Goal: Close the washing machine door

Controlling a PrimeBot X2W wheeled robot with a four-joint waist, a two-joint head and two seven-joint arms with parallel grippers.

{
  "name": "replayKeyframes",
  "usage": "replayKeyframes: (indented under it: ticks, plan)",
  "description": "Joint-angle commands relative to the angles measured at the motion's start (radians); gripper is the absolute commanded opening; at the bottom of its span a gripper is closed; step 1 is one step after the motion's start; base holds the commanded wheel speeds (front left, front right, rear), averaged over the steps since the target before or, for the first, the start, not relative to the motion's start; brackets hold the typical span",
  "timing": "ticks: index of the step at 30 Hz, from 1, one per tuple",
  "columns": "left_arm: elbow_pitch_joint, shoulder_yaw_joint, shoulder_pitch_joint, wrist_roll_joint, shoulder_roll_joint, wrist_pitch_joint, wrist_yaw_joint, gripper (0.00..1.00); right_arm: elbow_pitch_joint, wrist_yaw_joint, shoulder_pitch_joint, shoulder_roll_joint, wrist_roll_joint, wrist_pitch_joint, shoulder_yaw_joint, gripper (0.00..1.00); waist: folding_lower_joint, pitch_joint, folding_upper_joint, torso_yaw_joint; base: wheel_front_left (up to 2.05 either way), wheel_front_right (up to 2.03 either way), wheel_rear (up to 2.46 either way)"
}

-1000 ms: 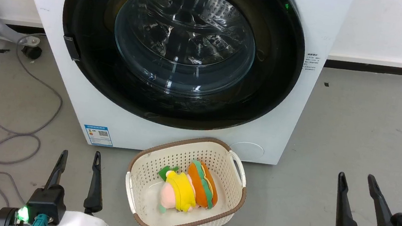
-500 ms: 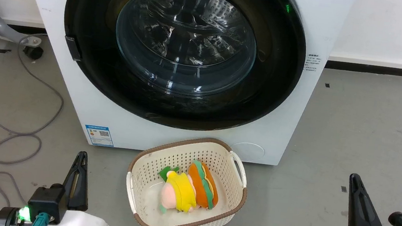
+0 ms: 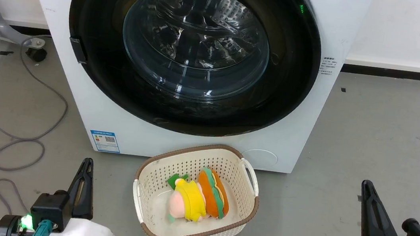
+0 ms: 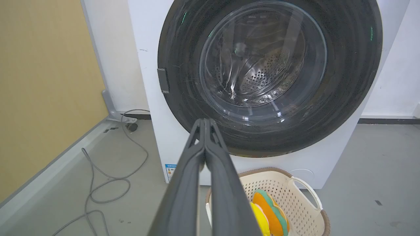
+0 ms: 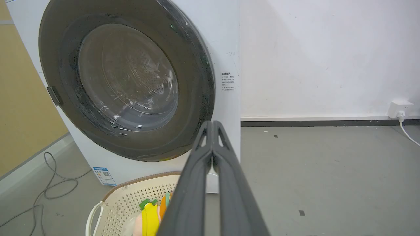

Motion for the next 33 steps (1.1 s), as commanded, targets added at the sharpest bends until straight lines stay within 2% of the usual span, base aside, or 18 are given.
replayKeyframes:
  ticks: [1,33]
  plan:
    - [-0.006,-0.001,-0.002,0.008,-0.001,0.007,-0.004,0.00,-0.010,0.000,0.008,0.001,-0.010,0.006,0.003,0.00,0.0000,0.000,0.0000,0.000,0.00,0.00,0.00]
    - [-0.031,-0.005,-0.006,0.023,-0.001,0.073,-0.021,0.00,-0.049,0.000,0.018,0.002,-0.049,0.072,0.023,0.00,0.0000,-0.002,0.0000,0.010,0.00,0.00,0.00]
